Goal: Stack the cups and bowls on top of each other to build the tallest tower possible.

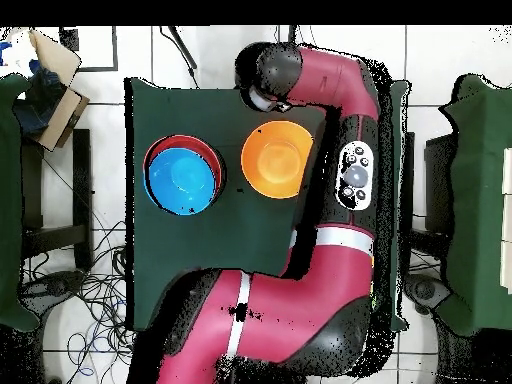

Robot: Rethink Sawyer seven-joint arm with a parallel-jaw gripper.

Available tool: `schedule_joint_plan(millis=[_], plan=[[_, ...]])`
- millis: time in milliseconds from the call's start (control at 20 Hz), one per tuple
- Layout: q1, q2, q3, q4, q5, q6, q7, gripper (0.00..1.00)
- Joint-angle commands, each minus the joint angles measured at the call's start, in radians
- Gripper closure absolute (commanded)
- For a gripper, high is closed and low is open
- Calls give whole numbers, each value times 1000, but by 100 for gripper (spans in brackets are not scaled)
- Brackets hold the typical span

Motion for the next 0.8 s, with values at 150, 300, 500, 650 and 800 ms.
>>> schedule_joint_plan(millis=[150,300,500,650,800], plan=[[27,127,14,-123,14,86,170,0],[35,147,-3,-132,18,93,175,0],[32,165,-34,-118,15,89,165,0],[32,170,-63,-113,16,134,149,0],[29,139,-88,-55,27,175,143,0]])
